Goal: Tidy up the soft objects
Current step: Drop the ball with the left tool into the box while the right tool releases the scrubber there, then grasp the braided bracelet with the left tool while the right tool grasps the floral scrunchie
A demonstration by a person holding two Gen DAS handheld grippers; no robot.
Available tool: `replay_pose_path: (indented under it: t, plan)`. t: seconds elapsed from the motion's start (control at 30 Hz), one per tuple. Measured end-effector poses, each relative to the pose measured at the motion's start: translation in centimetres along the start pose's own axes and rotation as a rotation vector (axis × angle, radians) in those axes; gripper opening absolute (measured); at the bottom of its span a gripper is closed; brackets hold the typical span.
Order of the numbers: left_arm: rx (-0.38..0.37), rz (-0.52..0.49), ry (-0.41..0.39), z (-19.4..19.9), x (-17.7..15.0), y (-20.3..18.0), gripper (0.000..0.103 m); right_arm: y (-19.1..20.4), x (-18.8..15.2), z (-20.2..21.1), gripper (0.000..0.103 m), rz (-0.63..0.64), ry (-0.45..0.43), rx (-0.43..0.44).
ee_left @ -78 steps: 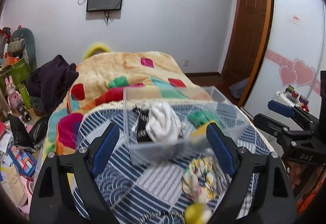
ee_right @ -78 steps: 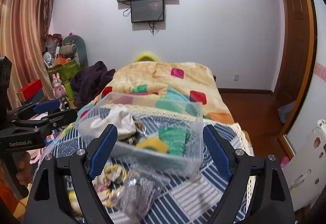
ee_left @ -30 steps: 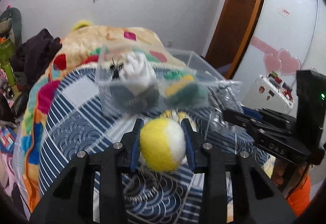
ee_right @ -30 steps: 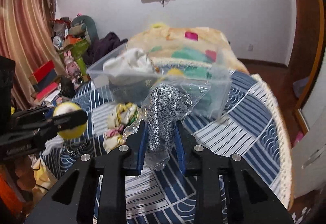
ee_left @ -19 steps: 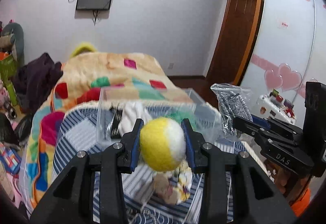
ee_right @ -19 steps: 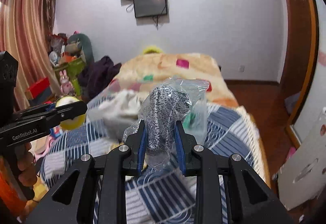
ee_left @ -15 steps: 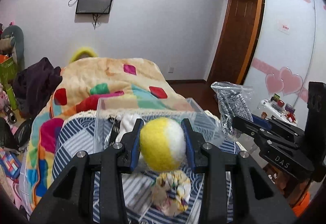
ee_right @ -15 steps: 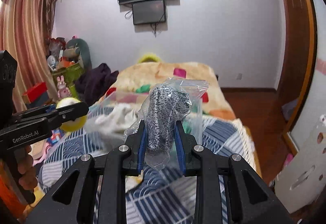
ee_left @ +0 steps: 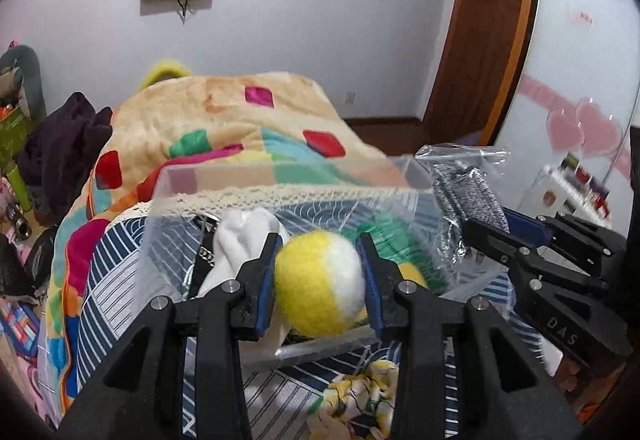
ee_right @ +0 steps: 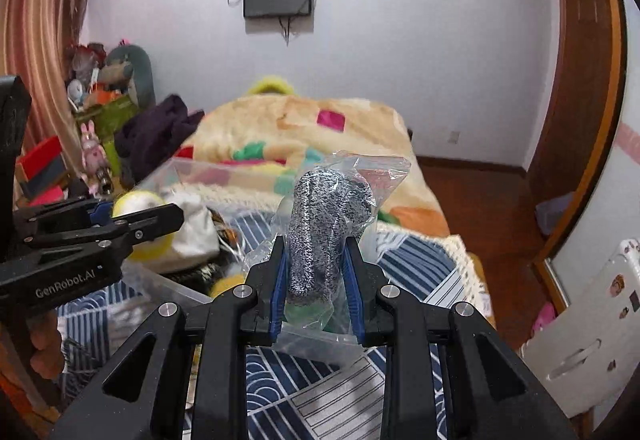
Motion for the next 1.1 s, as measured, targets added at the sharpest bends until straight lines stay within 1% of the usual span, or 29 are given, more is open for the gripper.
replay_pose_path:
  t: [0.13,0.23,0.37,0.47,0.5,0.53,0.57,0.6,0.63,0.67,0.77,0.87,0.9,0.93,0.97,1.07,1.1]
  plan:
    - [0.013,-0.029,0.029,-1.5,-0.2,-0.3,0.037,-0.2,-1.0,-1.4,0.024,0.022,0.059,-0.022]
    - [0.017,-0.043,0.048,-2.3,-0.4,-0.5,0.037,-0.2,-1.6,-1.8,0.024,0.025,0.09,-0.015]
    - [0.019,-0.044,0.067,-2.7,-0.8,-0.5,0.039,-0.3,-1.7,-1.5,0.024,0.028,0.092,-0.018]
    - [0.011,-0.039,0.071,-2.5,-1.1,-0.5,0.047,-0.6,-1.6,-1.3,0.025,0.02,0.099,-0.013]
    - [0.01,-0.035,0.066,-2.2,-1.3,-0.5,0.051,-0.6,-1.5,-1.3,0.026,0.017,0.099,-0.012]
    - [0.007,-0.031,0.06,-1.9,-1.3,-0.5,0.055,-0.6,-1.4,-1.2,0.029,0.013,0.099,-0.011]
    - [0.003,-0.029,0.054,-1.6,-1.3,-0.5,0.056,-0.7,-1.4,-1.1,0.035,0.009,0.097,-0.009]
    - [-0.001,-0.027,0.046,-1.2,-1.4,-0.6,0.057,-0.7,-1.3,-1.0,0.039,0.007,0.092,-0.003]
    - [-0.004,-0.027,0.039,-0.8,-1.3,-0.7,0.057,-0.6,-1.3,-0.8,0.046,0.006,0.083,0.001]
    - [-0.008,-0.028,0.031,-0.3,-1.3,-0.7,0.058,-0.5,-1.2,-0.5,0.049,0.008,0.07,0.0]
    - [-0.002,-0.036,-0.005,1.7,-1.1,-0.6,0.063,-0.1,-0.8,0.6,0.053,0.017,0.039,0.008]
    - [0.057,-0.046,-0.059,4.3,-0.9,0.0,0.071,0.1,-0.3,2.0,0.064,0.01,-0.001,0.026]
    - [0.076,-0.047,-0.077,5.3,-0.9,0.3,0.077,0.1,-0.1,2.5,0.07,0.005,-0.016,0.031]
    - [0.088,-0.047,-0.088,5.9,-1.0,0.5,0.08,0.2,0.1,3.0,0.073,-0.001,-0.033,0.04]
    - [0.1,-0.047,-0.095,6.5,-1.2,0.7,0.08,0.3,0.2,3.4,0.074,-0.005,-0.043,0.049]
    - [0.12,-0.051,-0.084,7.8,-2.1,1.5,0.081,0.9,0.2,4.5,0.082,-0.007,-0.064,0.07]
    - [0.12,-0.045,-0.076,8.1,-2.6,1.8,0.083,1.1,0.1,4.8,0.083,-0.004,-0.072,0.072]
Point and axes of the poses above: each gripper's, at about its wrist camera, not at the fingertips, and z roughly against the way its jaws point, y to its left, x to its top, the point moved 5 cm from there along -z, roughly the way its jaws point, and after that the axes turned 15 degrees about -z, right-handed, at the moved point
